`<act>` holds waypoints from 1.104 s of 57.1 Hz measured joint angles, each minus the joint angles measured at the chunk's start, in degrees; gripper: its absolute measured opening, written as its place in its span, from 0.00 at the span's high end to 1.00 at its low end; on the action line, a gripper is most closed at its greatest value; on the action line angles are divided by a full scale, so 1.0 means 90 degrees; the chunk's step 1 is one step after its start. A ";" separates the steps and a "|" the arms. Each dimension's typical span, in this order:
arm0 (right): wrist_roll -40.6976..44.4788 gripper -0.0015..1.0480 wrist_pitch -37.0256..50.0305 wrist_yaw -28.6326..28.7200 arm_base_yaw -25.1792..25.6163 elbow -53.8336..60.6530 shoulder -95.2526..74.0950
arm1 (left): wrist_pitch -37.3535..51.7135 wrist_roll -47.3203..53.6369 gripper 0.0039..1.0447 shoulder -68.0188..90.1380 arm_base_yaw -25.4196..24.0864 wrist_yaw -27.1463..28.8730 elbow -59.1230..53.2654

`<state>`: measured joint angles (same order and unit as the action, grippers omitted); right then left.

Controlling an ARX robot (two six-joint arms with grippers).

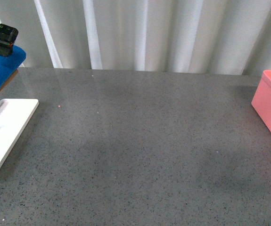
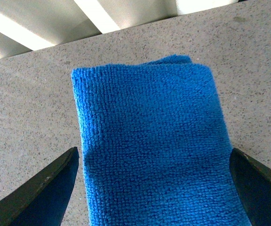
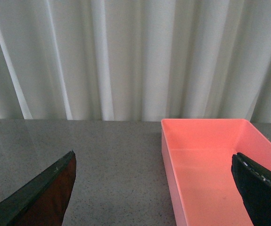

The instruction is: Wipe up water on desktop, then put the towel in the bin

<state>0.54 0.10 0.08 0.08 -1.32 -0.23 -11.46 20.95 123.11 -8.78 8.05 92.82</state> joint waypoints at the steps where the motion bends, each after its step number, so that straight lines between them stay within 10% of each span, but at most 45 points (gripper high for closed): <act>1: 0.0000 0.07 0.0000 0.0000 0.0000 0.0000 0.0000 | 0.0017 0.0002 0.06 0.0019 -0.0010 0.0022 -0.0007; 20: 0.0000 0.07 0.0000 0.0000 0.0000 0.0000 0.0000 | 0.0287 0.0148 0.07 0.0104 -0.0049 0.0143 -0.0282; 47: 0.0000 0.07 0.0000 0.0000 0.0000 0.0000 0.0000 | 0.0493 0.0296 0.94 -0.0017 -0.0036 0.0199 -0.0425; 63: 0.0000 0.07 0.0000 0.0000 0.0000 0.0000 0.0000 | 0.0401 0.0593 0.96 -0.0678 -0.0163 0.0015 -0.0333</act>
<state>0.54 0.10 0.08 0.08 -1.32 -0.23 -7.86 26.28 117.01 -10.24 8.19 89.82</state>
